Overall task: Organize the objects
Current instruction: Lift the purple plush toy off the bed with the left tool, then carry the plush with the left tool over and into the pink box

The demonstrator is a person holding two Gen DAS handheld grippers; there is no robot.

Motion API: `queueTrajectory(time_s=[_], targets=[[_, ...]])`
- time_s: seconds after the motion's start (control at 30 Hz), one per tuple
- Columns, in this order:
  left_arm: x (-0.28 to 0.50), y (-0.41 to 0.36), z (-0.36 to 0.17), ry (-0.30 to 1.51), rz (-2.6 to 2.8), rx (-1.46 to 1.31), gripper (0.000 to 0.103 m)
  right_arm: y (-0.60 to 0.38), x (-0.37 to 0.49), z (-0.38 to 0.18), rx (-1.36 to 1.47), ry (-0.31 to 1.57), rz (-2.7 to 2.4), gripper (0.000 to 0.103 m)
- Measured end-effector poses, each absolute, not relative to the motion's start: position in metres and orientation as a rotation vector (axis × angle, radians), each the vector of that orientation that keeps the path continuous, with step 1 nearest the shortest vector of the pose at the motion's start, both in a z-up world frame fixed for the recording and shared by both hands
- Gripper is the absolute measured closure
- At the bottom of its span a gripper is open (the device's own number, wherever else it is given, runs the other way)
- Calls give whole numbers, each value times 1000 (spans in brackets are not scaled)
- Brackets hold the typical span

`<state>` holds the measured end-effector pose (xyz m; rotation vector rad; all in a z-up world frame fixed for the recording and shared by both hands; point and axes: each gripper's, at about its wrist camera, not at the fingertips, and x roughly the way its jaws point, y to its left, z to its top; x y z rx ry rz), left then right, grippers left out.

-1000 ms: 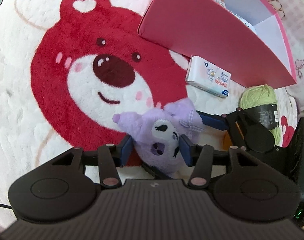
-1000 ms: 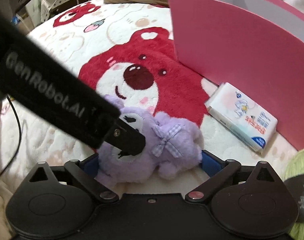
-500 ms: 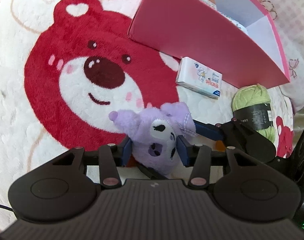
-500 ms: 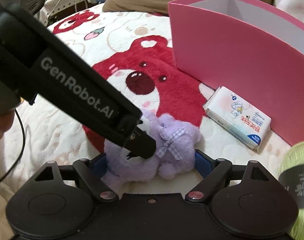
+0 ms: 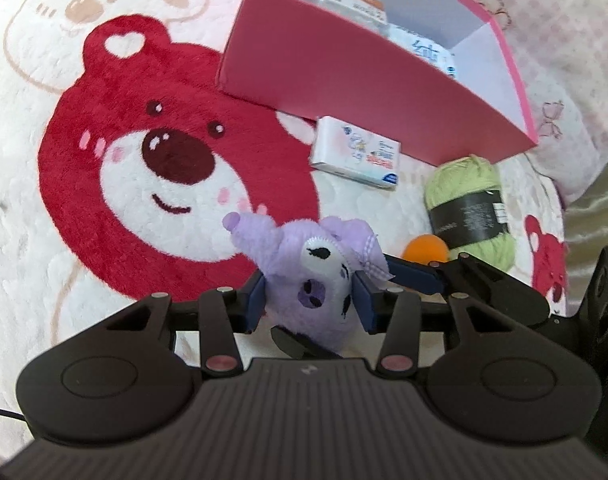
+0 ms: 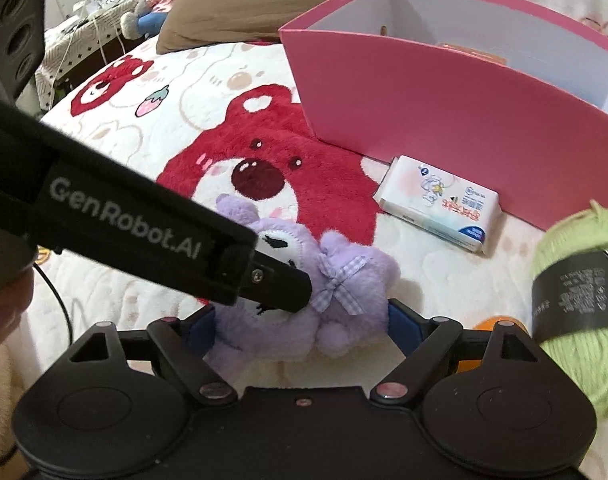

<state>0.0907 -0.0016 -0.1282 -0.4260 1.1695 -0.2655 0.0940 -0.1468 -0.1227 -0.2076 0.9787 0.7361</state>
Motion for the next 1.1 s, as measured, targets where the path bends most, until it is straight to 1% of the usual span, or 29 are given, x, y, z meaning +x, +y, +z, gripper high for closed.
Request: queueTrajectory(time_s=[0.17, 0.3, 0.43, 0.77, 1.1], targets=[[85, -6, -113, 1178, -300, -407, 59, -162, 80, -109, -194, 991, 740, 13], [79, -14, -101, 1166, -324, -377, 59, -162, 96, -117, -214, 982, 734, 12], [74, -17, -88, 1146, -343, -376, 59, -166, 93, -106, -215, 977, 730, 12], [71, -18, -51, 1102, -380, -394, 59, -180, 80, -66, -234, 906, 739, 11], [76, -25, -3, 1018, -424, -293, 58, -189, 85, -21, -230, 824, 756, 9]])
